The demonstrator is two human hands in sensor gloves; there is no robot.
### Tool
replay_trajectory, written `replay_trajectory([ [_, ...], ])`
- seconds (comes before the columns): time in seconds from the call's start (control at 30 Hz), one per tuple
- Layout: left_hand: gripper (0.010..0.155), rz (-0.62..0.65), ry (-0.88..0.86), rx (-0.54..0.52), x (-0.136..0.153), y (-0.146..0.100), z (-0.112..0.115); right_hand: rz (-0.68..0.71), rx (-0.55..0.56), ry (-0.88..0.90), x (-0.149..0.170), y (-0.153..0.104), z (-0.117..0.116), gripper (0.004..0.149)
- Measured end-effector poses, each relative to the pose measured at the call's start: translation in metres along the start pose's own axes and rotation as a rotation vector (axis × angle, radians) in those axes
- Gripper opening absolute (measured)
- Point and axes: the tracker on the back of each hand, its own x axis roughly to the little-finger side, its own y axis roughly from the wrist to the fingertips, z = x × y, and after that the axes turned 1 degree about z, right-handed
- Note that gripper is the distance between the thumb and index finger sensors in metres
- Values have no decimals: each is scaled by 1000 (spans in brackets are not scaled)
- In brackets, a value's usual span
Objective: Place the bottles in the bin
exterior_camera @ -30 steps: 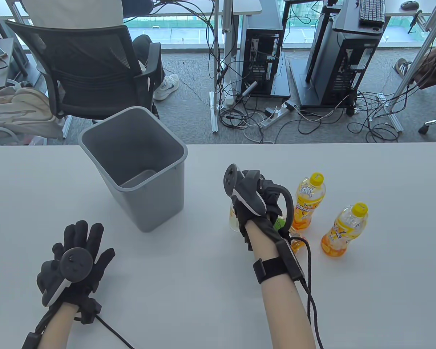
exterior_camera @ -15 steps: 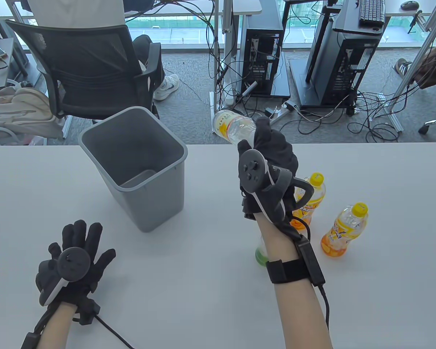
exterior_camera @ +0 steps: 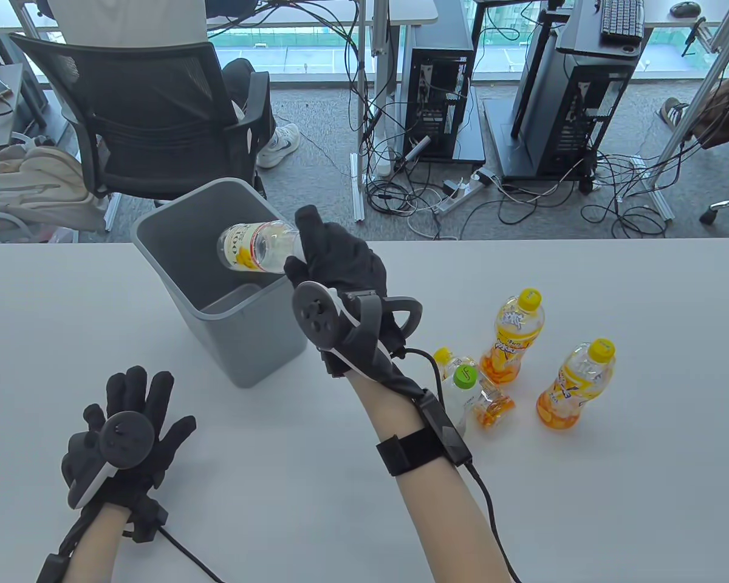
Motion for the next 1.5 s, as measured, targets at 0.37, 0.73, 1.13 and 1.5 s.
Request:
replay_trajectory([
  [0.37,86,-3,-1,9,0,0,0,-14,-133,93,-1,-1,-23,75],
  [0.73,86,-18,3,21,1,0,-1,-55,-307,-116,85,-16,9,76],
  [1.13,86,-20,23,32,0,0,0,-126,-746,-289,171,-70,-15,90],
  [1.5,86,-19,50,45,-2,-1,2,-125,-856,-318,185,-92,-41,90],
])
